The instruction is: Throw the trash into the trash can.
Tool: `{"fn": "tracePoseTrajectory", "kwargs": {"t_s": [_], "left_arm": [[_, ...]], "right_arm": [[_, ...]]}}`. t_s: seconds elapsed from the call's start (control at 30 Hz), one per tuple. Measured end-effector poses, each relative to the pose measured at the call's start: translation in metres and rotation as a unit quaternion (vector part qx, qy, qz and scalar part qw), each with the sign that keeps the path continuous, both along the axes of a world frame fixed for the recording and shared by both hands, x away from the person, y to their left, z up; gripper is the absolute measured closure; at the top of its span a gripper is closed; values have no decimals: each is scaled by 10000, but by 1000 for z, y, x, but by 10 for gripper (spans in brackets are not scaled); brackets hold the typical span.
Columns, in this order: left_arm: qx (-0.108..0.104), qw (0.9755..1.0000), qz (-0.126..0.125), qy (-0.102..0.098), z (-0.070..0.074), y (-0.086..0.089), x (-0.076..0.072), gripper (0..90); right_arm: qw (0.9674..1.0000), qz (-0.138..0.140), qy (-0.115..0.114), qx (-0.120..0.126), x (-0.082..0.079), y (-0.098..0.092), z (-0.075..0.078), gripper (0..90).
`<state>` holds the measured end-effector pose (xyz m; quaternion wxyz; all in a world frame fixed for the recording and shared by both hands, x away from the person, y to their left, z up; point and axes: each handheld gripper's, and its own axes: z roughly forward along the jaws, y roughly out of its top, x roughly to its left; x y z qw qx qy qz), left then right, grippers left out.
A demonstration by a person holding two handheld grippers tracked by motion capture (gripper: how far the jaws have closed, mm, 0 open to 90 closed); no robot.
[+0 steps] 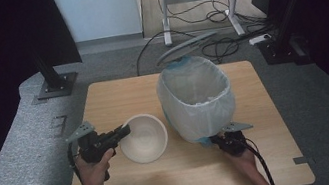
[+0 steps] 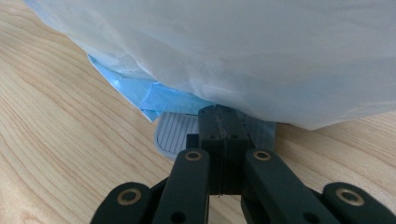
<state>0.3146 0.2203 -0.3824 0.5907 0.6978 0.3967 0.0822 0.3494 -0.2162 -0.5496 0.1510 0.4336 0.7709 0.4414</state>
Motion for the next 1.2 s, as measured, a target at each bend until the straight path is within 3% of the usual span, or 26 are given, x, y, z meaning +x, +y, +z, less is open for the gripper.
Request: {"fn": "tracePoseTrajectory", "kwargs": {"t_s": [0.57, 0.73, 1.2], "left_arm": [[108, 9996, -136, -207, 36, -20, 13, 834], [44, 9996, -182, -210, 43, -25, 19, 834], [111, 9991, -268, -322, 65, -40, 29, 834]], "right_arm": [[10000, 0, 23, 9, 0, 0, 0, 890], [10000, 28, 9, -5, 0, -1, 0, 890], [10000, 30, 16, 7, 1, -1, 0, 890]]}}
